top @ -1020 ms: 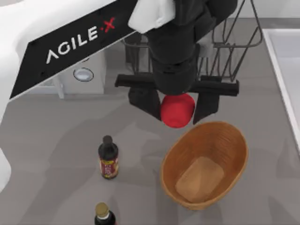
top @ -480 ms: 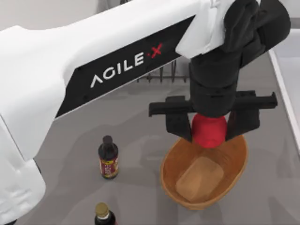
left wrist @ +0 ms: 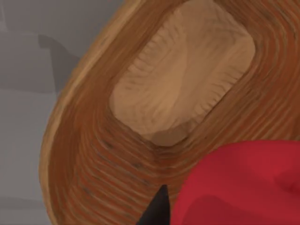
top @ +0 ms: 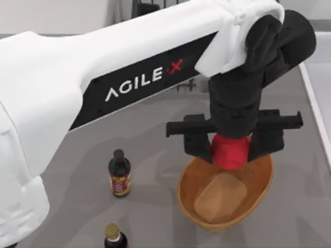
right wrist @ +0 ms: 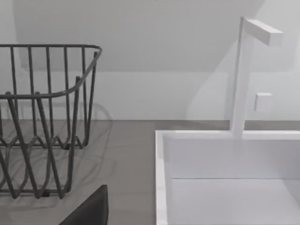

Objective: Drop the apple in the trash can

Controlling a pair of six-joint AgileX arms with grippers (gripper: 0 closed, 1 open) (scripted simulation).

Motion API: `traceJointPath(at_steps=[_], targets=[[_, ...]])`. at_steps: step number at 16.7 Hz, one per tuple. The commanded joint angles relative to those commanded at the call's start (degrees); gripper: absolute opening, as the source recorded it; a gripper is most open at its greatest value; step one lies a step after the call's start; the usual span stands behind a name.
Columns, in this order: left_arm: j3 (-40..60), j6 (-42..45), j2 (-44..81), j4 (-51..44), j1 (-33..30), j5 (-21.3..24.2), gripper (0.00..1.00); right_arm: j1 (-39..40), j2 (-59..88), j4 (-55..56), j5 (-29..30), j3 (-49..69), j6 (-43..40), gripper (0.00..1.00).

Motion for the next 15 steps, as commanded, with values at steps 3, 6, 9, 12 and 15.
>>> traceJointPath(at_steps=[3, 6, 9, 12, 15], targets=[[-5.34, -0.03, -0.01, 5.67, -0.15, -0.34, 0.0, 0.0, 0.0, 0.0, 0.0, 0.0, 0.0, 1.0], [-9.44, -0.26, 0.33, 10.05, -0.37, -0.32, 0.0, 0.0, 0.0, 0.0, 0.0, 0.0, 0.0, 1.0], [-10.39, -0.4, 0.55, 10.85, -0.38, -0.09, 0.0, 0.0, 0.0, 0.0, 0.0, 0.0, 0.0, 1.0], [-10.39, -0.4, 0.55, 10.85, -0.38, -0.09, 0.08, 0.0, 0.0, 0.0, 0.0, 0.0, 0.0, 1.0], [-10.39, -0.4, 0.55, 10.85, -0.38, -0.09, 0.3, 0.0, 0.0, 0.0, 0.0, 0.0, 0.0, 1.0]])
